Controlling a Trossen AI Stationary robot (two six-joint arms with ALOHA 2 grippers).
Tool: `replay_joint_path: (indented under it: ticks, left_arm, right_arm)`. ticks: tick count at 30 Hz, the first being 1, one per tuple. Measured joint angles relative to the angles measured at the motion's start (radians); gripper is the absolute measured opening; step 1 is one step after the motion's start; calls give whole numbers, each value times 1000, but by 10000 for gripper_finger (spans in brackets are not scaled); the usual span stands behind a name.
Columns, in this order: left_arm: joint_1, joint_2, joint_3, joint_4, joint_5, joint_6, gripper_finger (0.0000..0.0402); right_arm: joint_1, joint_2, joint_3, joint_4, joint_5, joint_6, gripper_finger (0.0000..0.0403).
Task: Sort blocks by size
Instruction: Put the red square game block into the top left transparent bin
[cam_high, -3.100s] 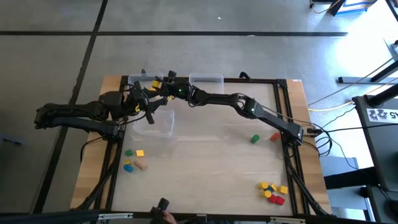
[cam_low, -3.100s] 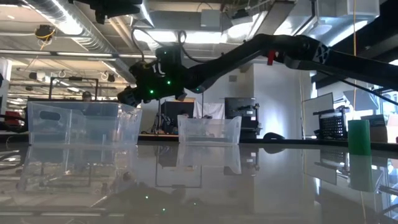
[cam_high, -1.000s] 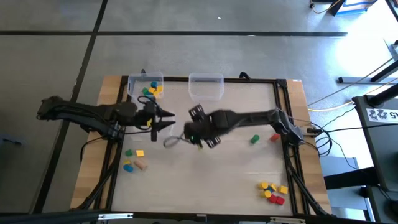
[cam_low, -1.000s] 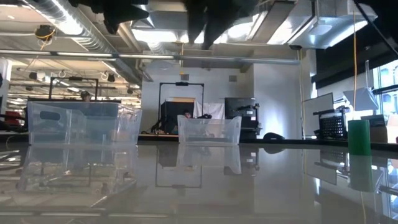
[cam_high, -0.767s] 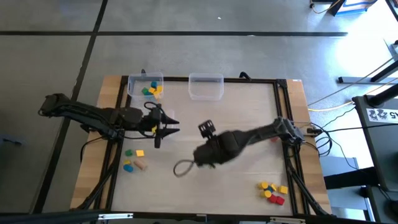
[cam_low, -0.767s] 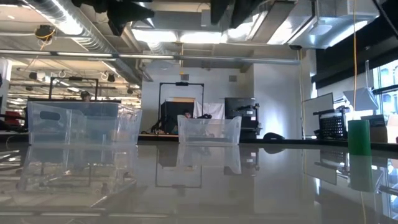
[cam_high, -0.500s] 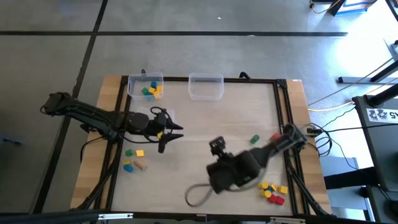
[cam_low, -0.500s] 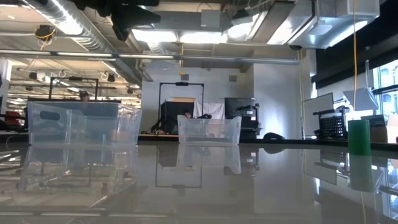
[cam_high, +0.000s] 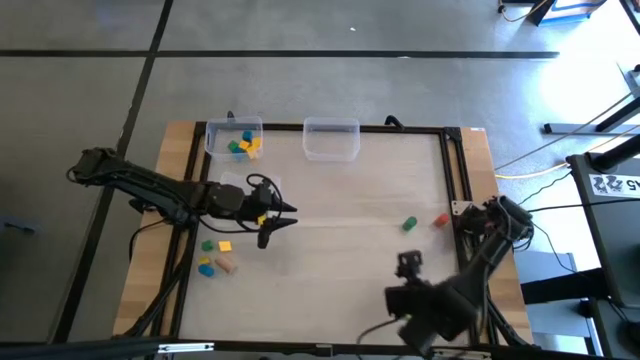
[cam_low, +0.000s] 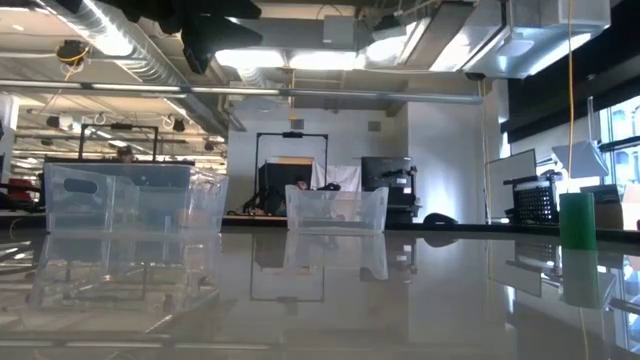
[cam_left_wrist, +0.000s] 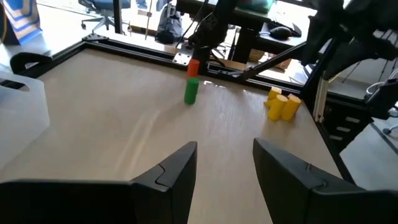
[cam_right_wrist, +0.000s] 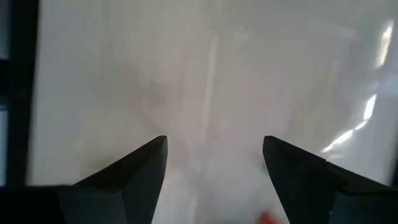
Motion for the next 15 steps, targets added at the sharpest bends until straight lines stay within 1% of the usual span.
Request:
replay_joint_path:
  ticks: [5, 12, 15]
  left_arm:
    - [0, 0, 0, 0, 0, -8, 155]
    - [0, 0, 0, 0, 0, -22, 155]
    - [0, 0, 0, -1, 0, -23, 155]
  right_arm:
    - [98, -1, -58, 1, -108, 189, 271]
    - [207, -1, -137, 8, -343, 463, 271]
    - [245, -1, -166, 58, -417, 540, 271]
